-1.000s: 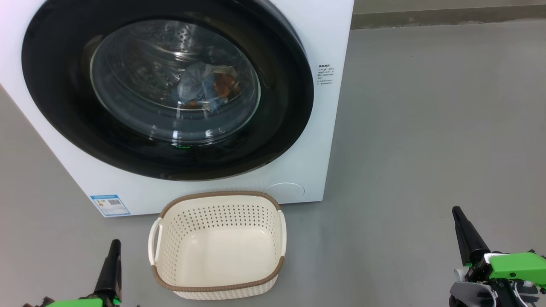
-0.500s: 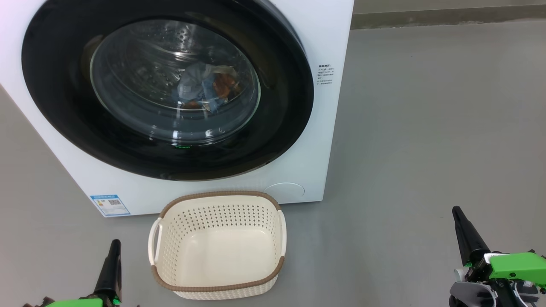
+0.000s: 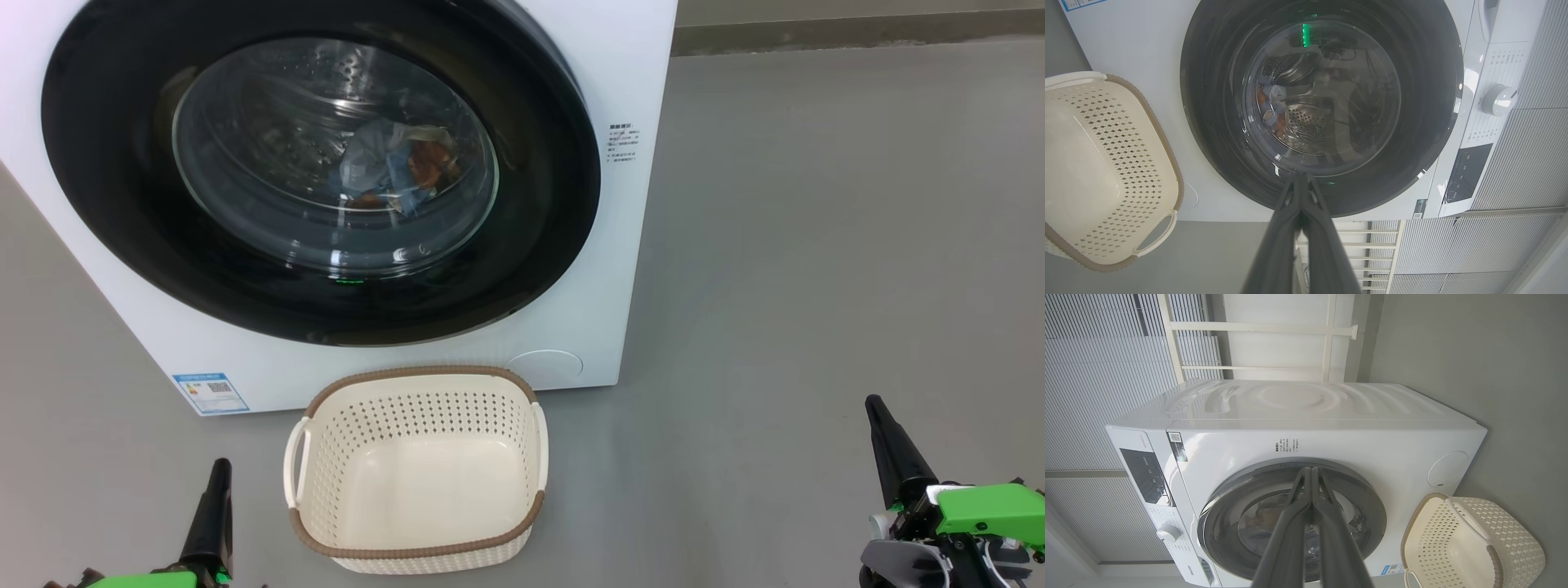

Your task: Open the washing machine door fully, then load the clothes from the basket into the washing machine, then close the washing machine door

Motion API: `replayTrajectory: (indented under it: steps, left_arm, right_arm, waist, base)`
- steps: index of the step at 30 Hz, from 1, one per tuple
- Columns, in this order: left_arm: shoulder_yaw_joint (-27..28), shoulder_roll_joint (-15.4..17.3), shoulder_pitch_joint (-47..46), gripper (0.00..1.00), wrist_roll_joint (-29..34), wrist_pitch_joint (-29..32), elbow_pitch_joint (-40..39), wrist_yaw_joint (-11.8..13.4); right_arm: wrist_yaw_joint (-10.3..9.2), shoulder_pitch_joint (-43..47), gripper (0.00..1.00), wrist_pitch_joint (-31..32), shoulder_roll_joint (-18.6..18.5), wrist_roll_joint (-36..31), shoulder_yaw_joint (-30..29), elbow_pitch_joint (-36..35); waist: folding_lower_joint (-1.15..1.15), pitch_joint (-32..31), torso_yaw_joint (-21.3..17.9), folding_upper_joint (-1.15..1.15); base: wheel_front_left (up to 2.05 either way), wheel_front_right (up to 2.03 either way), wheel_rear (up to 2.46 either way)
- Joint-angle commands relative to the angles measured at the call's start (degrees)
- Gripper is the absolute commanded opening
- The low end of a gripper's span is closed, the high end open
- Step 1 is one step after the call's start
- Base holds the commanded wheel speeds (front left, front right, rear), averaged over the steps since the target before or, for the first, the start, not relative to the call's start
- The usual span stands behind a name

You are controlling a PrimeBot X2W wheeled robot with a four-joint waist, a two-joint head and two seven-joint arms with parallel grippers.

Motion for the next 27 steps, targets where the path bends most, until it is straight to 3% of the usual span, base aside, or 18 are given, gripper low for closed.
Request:
replayTrajectory:
  steps: [1, 27]
  left_arm:
    - [1.85, 0.52, -2.4, 0.0, -0.45, 0.4, -1.76, 0.02]
    - [1.85, 0.51, -2.4, 0.0, -0.45, 0.4, -1.76, 0.02]
  right_arm:
    - [0.02, -2.5, 0.0, 0.26, -0.49, 0.24, 1.03, -1.72]
    - [0.02, -2.5, 0.0, 0.24, -0.49, 0.26, 1.05, -1.73]
  waist:
    - [0.0, 0.0, 0.0, 0.0]
    - [0.0, 0.0, 0.0, 0.0]
  base:
    - [0.0, 0.0, 0.0]
    - [0.0, 0.0, 0.0]
